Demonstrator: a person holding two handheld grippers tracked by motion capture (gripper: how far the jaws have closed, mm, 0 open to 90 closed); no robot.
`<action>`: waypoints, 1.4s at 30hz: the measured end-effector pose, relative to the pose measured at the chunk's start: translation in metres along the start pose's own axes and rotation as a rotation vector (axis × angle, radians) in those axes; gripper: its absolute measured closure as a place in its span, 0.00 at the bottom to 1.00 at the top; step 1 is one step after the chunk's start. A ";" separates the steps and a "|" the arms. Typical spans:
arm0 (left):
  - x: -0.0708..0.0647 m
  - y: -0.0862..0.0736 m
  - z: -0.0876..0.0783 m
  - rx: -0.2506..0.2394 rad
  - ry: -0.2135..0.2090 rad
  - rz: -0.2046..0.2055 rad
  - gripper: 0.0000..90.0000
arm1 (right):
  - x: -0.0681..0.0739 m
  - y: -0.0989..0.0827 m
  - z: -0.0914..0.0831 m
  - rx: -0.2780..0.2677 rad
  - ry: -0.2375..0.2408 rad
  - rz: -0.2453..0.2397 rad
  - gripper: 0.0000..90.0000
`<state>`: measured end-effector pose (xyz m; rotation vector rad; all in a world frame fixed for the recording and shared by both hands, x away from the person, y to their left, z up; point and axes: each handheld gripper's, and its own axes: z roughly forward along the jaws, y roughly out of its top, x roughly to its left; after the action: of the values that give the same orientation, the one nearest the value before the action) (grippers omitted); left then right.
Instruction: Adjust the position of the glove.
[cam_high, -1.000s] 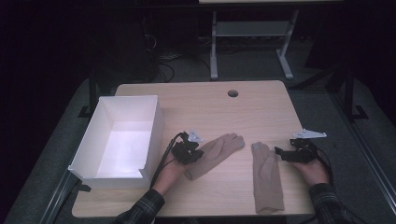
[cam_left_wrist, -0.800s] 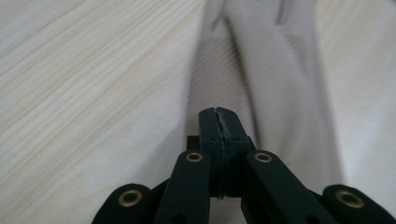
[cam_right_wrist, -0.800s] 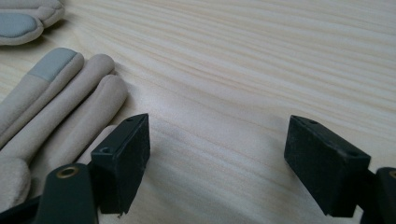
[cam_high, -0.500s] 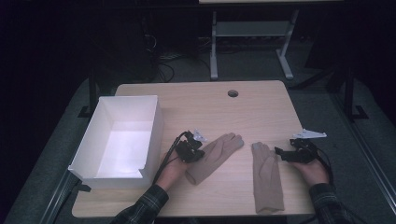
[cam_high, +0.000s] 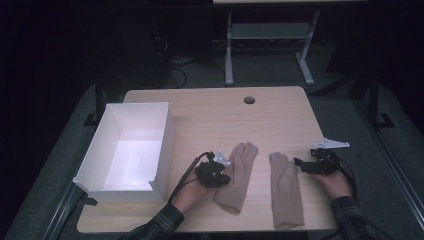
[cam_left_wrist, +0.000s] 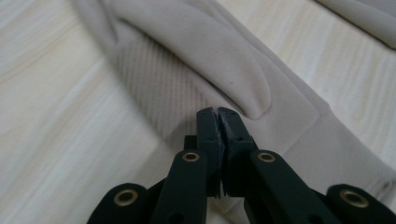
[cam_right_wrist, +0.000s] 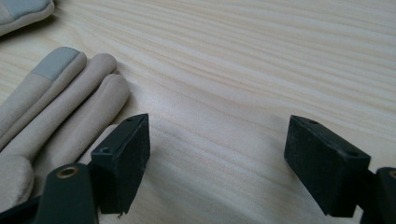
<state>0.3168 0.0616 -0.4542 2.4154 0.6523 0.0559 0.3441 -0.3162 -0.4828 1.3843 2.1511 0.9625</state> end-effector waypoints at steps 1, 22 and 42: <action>-0.002 0.000 0.001 0.001 -0.001 0.006 0.97 | 0.000 0.000 0.000 0.000 0.000 0.000 0.24; 0.037 0.016 0.005 -0.083 0.060 -0.067 0.63 | 0.000 0.000 0.000 0.000 0.000 -0.002 0.24; 0.034 0.015 0.014 -0.065 0.013 -0.076 0.93 | 0.001 -0.001 -0.001 -0.005 0.014 -0.010 0.33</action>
<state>0.3561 0.0592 -0.4609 2.3274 0.7364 0.0601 0.3427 -0.3162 -0.4825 1.3667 2.1621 0.9764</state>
